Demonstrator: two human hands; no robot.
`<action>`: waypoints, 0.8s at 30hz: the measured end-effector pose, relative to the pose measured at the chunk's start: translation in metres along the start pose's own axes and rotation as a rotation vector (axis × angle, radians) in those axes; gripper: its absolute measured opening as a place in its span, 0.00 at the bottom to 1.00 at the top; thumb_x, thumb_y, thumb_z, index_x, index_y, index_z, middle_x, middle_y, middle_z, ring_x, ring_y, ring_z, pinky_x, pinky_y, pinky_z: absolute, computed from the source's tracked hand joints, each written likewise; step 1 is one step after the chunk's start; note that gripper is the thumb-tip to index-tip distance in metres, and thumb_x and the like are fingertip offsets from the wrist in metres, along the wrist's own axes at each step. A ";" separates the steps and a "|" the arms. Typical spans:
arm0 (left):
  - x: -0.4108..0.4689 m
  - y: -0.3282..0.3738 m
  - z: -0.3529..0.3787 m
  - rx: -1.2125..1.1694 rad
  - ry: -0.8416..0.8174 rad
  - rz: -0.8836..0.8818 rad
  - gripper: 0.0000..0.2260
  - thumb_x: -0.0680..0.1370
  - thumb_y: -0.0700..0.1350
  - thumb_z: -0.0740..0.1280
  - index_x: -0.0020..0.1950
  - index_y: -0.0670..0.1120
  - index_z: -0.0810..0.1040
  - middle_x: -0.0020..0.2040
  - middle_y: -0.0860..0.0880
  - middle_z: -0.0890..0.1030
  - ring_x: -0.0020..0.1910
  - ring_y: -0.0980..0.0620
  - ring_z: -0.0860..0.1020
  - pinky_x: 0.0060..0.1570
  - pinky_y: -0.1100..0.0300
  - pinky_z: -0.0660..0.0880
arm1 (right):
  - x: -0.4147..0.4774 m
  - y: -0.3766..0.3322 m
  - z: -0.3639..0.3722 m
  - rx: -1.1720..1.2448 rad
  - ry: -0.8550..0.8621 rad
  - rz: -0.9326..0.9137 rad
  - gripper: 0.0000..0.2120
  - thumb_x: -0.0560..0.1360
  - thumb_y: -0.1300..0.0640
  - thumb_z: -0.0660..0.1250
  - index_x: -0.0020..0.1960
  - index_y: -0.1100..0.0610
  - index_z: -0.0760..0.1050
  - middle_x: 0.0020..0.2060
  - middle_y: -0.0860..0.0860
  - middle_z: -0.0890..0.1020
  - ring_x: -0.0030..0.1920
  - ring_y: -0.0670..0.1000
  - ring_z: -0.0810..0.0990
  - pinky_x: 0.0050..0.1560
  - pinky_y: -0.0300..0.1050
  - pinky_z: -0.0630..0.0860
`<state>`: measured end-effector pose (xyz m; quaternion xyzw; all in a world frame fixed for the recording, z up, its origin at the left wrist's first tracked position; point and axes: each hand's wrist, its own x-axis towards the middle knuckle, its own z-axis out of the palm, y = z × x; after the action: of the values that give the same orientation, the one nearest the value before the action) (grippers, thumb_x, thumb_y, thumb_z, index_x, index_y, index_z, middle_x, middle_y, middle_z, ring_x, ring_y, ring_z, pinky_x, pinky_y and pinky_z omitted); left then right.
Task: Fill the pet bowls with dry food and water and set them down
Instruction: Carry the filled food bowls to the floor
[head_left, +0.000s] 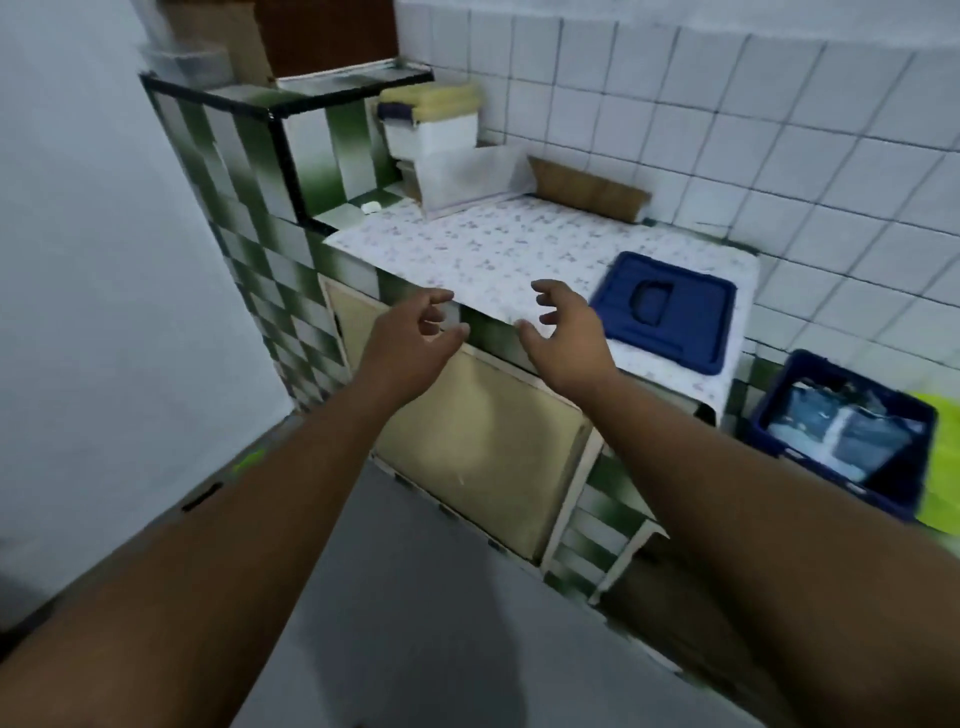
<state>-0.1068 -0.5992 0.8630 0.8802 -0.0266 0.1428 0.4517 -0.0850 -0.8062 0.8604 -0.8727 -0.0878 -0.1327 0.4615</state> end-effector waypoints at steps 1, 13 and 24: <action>-0.005 0.015 0.019 -0.014 -0.032 0.019 0.19 0.78 0.52 0.73 0.68 0.54 0.78 0.54 0.53 0.80 0.51 0.58 0.80 0.47 0.64 0.76 | -0.011 0.011 -0.022 -0.015 0.025 0.002 0.24 0.78 0.52 0.68 0.72 0.53 0.69 0.65 0.51 0.75 0.58 0.49 0.77 0.56 0.45 0.75; -0.083 0.162 0.228 -0.174 -0.440 0.118 0.18 0.79 0.51 0.73 0.68 0.53 0.77 0.56 0.52 0.79 0.53 0.54 0.80 0.53 0.59 0.78 | -0.154 0.133 -0.237 -0.127 0.367 0.332 0.22 0.76 0.54 0.70 0.68 0.55 0.72 0.60 0.52 0.78 0.56 0.51 0.79 0.59 0.51 0.78; -0.096 0.238 0.392 -0.235 -0.727 0.200 0.15 0.79 0.50 0.72 0.66 0.52 0.78 0.57 0.51 0.81 0.49 0.56 0.81 0.50 0.58 0.79 | -0.215 0.222 -0.347 -0.180 0.579 0.595 0.21 0.75 0.55 0.71 0.67 0.54 0.73 0.58 0.52 0.79 0.51 0.53 0.81 0.54 0.49 0.79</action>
<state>-0.1514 -1.0621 0.8079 0.8088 -0.2865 -0.1392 0.4943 -0.2803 -1.2241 0.8059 -0.8237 0.3130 -0.2406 0.4071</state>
